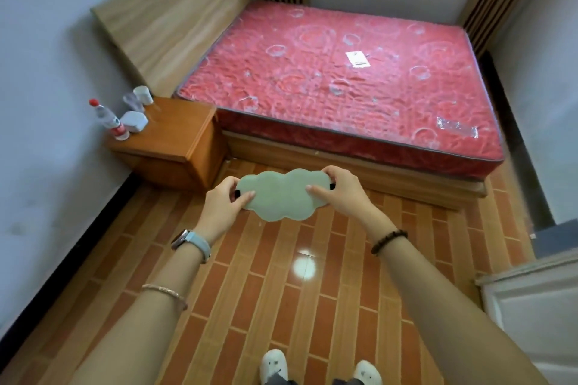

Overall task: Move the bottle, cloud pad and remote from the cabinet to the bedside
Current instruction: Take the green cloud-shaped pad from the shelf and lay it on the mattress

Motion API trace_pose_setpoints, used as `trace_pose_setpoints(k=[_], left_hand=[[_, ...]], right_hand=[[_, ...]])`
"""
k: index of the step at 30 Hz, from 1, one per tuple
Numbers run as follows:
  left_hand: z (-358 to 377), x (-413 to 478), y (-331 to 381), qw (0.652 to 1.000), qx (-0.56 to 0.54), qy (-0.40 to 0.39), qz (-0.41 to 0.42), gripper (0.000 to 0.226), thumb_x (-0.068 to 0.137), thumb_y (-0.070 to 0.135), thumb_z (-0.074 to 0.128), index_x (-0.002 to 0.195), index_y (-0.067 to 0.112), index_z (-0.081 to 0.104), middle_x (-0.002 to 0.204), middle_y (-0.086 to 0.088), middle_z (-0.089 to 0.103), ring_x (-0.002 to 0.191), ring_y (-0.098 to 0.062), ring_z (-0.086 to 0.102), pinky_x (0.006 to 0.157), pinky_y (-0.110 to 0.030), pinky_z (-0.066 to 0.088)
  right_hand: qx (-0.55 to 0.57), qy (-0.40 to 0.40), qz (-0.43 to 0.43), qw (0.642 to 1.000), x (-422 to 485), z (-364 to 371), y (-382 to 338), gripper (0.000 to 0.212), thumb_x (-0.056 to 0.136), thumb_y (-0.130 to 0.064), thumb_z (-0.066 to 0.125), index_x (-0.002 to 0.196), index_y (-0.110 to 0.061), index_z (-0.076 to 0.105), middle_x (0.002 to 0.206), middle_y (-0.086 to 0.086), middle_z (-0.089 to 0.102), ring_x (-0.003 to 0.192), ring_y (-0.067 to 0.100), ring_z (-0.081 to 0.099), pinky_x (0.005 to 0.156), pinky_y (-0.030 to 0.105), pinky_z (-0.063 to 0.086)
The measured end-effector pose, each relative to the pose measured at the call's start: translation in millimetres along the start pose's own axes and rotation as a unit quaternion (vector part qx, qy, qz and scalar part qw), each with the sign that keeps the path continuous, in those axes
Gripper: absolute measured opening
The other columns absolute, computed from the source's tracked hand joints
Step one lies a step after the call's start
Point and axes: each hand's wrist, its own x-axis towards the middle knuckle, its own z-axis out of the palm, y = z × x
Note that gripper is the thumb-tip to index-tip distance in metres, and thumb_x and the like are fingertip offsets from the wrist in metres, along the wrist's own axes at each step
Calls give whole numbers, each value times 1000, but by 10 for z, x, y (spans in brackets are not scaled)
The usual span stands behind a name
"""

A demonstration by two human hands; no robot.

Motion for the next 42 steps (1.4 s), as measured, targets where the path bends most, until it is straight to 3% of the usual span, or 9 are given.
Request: trace_pose_setpoints(k=[4,9,13,16,24,29,35,39,42], left_hand=[[-311,135,-279,999,-14,27,-32,19,86,31,65,92,14,58,86,0,66,77,-14,61,61,-19,46],[-475,369,-500,995,-33,56,-73,19,87,30,64,95,14,58,91,3,66,82,-7,62,61,-12,44],[-493,660,-569,991,-37,77,-100,19,87,30,64,97,15,58,92,1,65,84,-13,62,67,-24,52],[-484,948,-566,988,-36,98,-116,21,88,30,63,99,14,57,95,1,64,85,-10,60,62,-14,44],[-513,1786,-412,969,-69,174,-162,22,89,26,62,107,14,56,99,1,59,79,1,55,53,0,42],[-611,2186,-482,961,-77,190,-184,21,89,27,62,106,17,56,101,1,62,84,-5,61,54,-4,46],[-846,2839,-726,958,-66,200,-197,28,89,25,62,111,10,56,100,-1,60,77,-1,57,53,-1,43],[-1098,3393,-994,957,-77,200,-198,22,88,28,63,106,15,56,97,1,62,84,-7,60,55,-7,46],[-1319,3838,-1221,957,-84,200,-193,22,88,27,63,105,15,57,98,0,63,84,-9,61,57,-8,48]], right_hand=[[9,-11,-17,1000,323,294,-276,30,82,-37,72,102,-17,62,94,-3,66,84,12,63,64,20,50],[-8,-45,-33,998,837,520,-443,32,84,-38,70,106,-16,61,96,-3,65,82,10,60,58,13,42],[-15,-71,-58,996,1324,574,-479,33,83,-38,71,107,-16,62,97,-2,66,87,14,63,63,18,47],[-27,-95,-82,992,1762,547,-527,34,84,-37,70,107,-14,62,97,-1,65,86,14,61,63,18,47],[-40,-145,-132,980,2908,425,-671,36,84,-37,69,110,-14,62,98,0,65,83,13,61,59,16,43],[-41,-168,-141,975,3445,499,-789,33,85,-36,69,109,-15,62,97,0,66,85,14,63,62,19,48],[-50,-189,-141,971,4168,734,-1004,35,85,-37,68,112,-16,61,99,-1,65,86,14,63,67,21,51],[-54,-188,-138,971,4727,930,-1253,32,85,-35,68,109,-15,60,95,-1,64,84,15,62,69,26,53],[-73,-190,-136,970,5188,1093,-1491,20,87,-31,66,97,-18,56,79,-9,55,68,6,53,54,15,38]])
